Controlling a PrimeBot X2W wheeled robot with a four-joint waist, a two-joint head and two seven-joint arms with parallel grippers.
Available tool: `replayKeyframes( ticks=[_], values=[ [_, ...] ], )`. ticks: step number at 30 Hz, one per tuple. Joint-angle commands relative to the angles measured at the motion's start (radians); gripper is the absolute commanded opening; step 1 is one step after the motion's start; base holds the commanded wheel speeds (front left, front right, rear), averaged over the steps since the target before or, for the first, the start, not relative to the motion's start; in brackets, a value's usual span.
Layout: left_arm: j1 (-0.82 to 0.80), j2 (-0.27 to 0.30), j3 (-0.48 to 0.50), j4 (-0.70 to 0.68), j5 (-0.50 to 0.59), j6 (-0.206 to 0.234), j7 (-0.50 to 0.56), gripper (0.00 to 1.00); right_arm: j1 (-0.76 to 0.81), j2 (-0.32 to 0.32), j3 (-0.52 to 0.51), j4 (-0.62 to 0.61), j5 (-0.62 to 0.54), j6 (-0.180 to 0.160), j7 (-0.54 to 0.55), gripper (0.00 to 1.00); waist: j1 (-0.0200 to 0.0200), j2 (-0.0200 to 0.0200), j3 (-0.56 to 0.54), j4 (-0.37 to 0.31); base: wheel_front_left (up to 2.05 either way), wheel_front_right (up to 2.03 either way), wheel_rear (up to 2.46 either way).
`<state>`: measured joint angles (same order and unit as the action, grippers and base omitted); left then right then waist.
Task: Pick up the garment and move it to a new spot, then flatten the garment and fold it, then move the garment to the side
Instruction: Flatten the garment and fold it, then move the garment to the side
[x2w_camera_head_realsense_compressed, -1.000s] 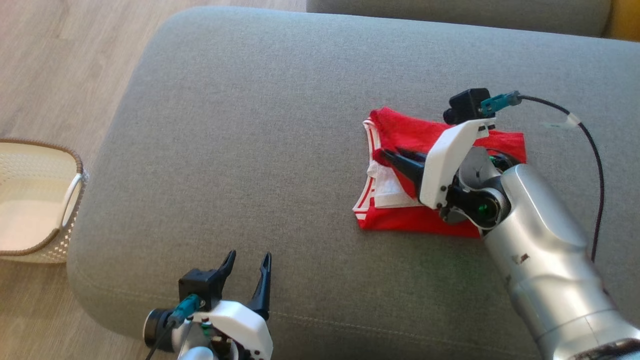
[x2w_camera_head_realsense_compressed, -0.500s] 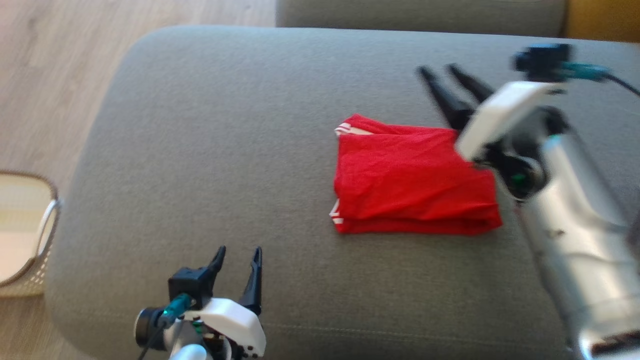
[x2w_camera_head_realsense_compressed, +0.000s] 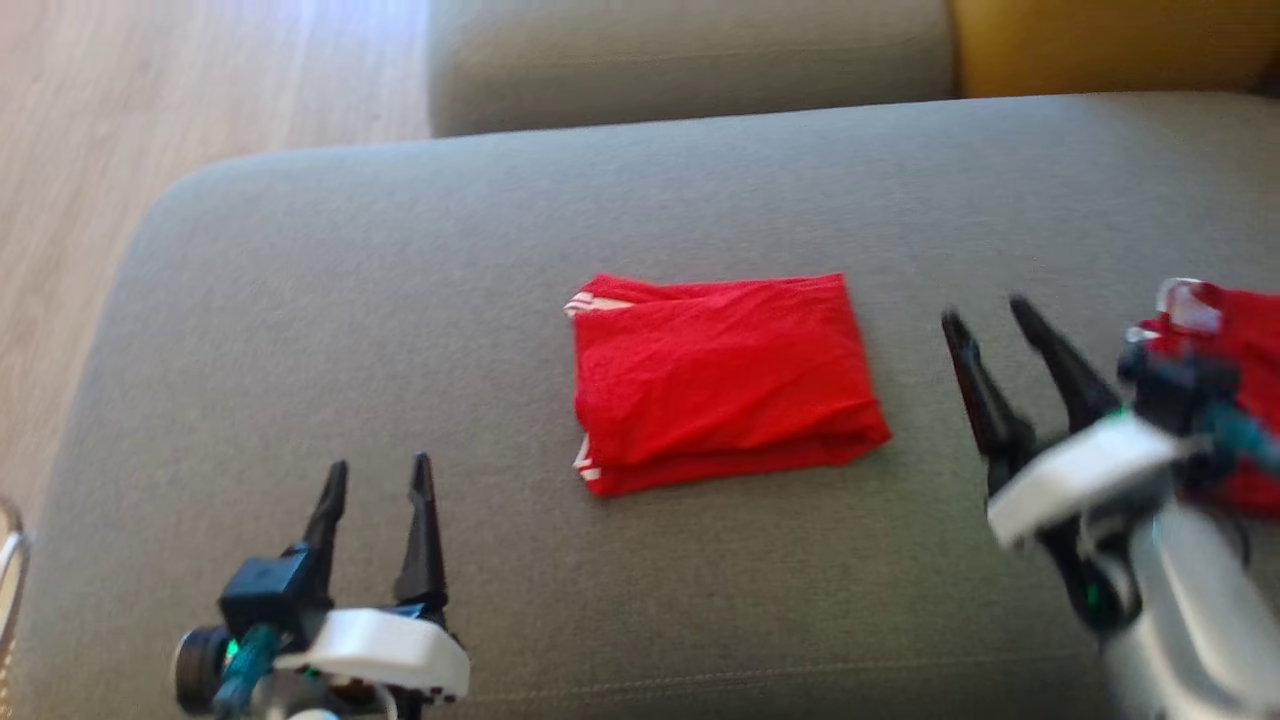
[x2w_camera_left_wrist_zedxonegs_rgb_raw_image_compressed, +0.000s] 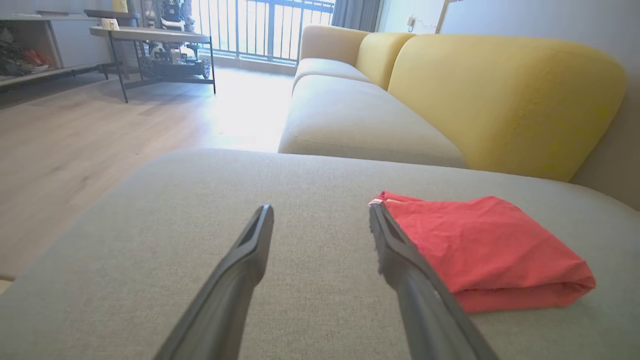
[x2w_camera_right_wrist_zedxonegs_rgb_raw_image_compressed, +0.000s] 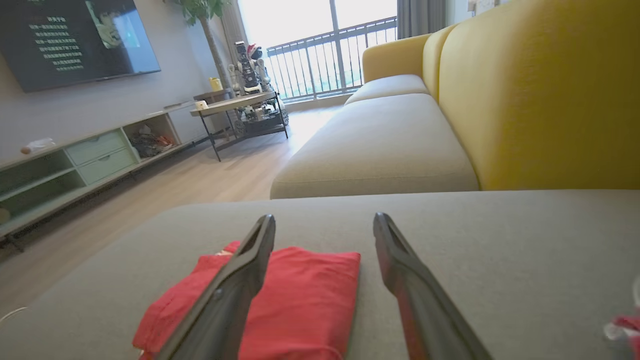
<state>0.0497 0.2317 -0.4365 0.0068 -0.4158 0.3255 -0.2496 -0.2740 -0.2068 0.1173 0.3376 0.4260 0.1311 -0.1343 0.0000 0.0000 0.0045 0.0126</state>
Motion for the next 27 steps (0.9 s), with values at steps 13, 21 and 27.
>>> replayKeyframes(
  ticks=[13, 21, 27],
  values=[
    [0.118, -0.076, 0.162, -0.074, 0.179, -0.076, -0.012, 1.0, 0.259, 0.105, -0.034, -0.14, -0.216, 0.0, -0.126, 1.0, 0.0, 0.0, -0.073, -0.042, 0.0, 0.0, 0.0],
    [0.161, -0.113, 0.198, -0.061, 0.253, -0.147, -0.012, 1.0, 0.355, 0.132, -0.049, -0.239, -0.358, 0.0, -0.127, 1.0, 0.0, 0.0, -0.1, -0.05, 0.0, 0.0, 0.0],
    [0.19, -0.136, 0.218, -0.05, 0.292, -0.168, -0.012, 1.0, 0.414, 0.145, -0.075, -0.257, -0.374, 0.0, -0.127, 1.0, 0.0, 0.0, -0.128, -0.042, 0.0, 0.0, 0.0]
  ],
)
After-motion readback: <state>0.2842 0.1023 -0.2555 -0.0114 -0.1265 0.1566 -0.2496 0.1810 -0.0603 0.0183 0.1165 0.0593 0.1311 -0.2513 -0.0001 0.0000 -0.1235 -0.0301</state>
